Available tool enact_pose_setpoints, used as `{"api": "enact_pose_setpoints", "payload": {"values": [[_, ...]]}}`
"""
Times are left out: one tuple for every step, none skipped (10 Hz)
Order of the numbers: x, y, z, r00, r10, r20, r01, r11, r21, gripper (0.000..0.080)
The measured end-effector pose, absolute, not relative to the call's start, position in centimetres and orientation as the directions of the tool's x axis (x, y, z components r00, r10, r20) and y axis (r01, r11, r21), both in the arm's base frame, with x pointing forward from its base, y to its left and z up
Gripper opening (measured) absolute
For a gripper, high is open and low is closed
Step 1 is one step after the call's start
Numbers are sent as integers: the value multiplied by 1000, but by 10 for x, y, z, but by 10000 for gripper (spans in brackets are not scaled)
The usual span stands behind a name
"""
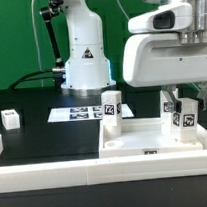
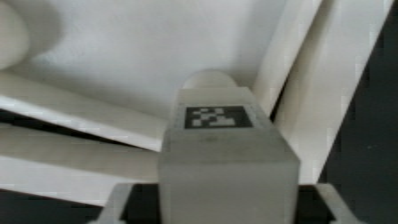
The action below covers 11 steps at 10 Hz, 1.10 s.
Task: Assemble square table
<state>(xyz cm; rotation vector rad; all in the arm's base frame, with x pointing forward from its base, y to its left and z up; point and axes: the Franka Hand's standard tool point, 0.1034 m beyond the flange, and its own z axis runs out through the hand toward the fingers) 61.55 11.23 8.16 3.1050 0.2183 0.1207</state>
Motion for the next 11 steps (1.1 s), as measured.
{"api": "enact_pose_setpoints", "payload": {"values": [[615, 112, 81, 995, 59, 77, 57, -998, 25, 289], [616, 110, 81, 997, -28, 79, -29, -999, 16, 289], [616, 109, 81, 989, -126, 79, -127, -992, 7, 289], [616, 107, 80, 959, -272, 76, -272, -962, -12, 289], [616, 106, 80, 921, -384, 63, -382, -923, -39, 290], [616, 106, 79, 858, -511, 52, -509, -859, -52, 290], [615, 106, 79, 807, -589, 40, -587, -808, -52, 290], [614, 106, 78, 736, -676, 29, -674, -736, -58, 290], [614, 105, 78, 667, -745, 20, -743, -666, -64, 290], [614, 104, 78, 624, -781, 16, -779, -623, -65, 290], [614, 105, 78, 579, -815, 11, -813, -578, -64, 290]]}}
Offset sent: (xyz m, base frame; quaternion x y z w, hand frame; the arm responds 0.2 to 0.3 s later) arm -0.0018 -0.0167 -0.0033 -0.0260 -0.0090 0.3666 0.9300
